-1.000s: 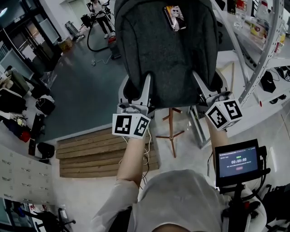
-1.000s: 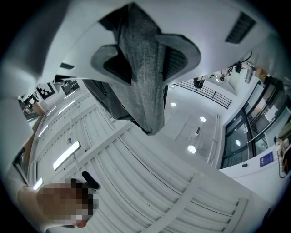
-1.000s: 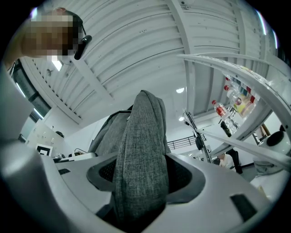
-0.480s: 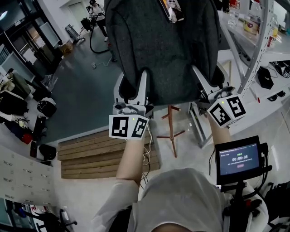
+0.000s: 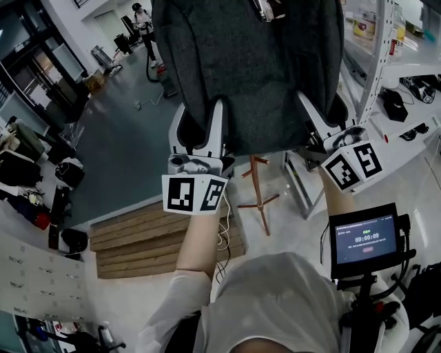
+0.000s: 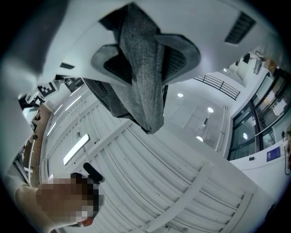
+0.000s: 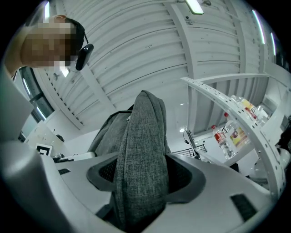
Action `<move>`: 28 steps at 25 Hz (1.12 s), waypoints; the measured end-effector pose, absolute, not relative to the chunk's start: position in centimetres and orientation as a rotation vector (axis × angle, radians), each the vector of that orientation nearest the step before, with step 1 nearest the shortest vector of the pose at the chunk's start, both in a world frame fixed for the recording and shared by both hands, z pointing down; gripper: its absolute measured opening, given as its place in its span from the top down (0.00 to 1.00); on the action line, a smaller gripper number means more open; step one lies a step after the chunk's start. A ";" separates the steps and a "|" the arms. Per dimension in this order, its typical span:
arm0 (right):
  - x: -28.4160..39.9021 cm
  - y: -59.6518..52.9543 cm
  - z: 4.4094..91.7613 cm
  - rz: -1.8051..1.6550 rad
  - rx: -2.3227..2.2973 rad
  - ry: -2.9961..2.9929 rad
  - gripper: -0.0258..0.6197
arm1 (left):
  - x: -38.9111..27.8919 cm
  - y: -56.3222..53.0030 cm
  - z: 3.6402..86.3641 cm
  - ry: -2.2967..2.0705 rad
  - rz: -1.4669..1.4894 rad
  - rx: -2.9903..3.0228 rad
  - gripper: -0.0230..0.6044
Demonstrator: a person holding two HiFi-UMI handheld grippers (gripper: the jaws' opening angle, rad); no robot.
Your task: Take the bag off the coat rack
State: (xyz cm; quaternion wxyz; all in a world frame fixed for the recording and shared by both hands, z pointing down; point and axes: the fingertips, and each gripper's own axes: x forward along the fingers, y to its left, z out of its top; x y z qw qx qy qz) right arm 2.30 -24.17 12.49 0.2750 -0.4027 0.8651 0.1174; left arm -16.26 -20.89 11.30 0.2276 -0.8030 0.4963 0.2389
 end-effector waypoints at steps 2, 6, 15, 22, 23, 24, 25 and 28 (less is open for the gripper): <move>3.0 -23.4 12.3 0.329 -1.109 2.310 0.52 | -15.7 -20.6 11.1 1.340 0.667 -2.228 0.65; 4.8 -22.0 12.3 0.352 -1.173 2.272 0.52 | -13.9 -20.1 10.9 1.272 0.682 -2.266 0.65; 11.4 -19.8 13.9 0.366 -1.405 2.165 0.52 | -7.3 -21.5 12.1 1.080 0.709 -2.439 0.65; 17.9 -15.8 15.5 0.373 -1.638 2.037 0.52 | -0.2 -21.0 13.3 0.870 0.722 -2.605 0.65; 18.7 -15.7 15.9 0.370 -1.669 2.022 0.52 | 0.8 -21.3 13.8 0.845 0.722 -2.629 0.66; 19.5 -15.7 16.5 0.366 -1.698 2.008 0.52 | 1.7 -21.8 14.3 0.821 0.723 -2.653 0.66; 20.2 -15.7 17.0 0.361 -1.726 1.994 0.52 | 2.6 -22.2 14.8 0.798 0.722 -2.676 0.66; 22.6 -14.5 19.1 0.335 -1.817 1.941 0.52 | 5.5 -22.3 16.7 0.721 0.706 -2.750 0.66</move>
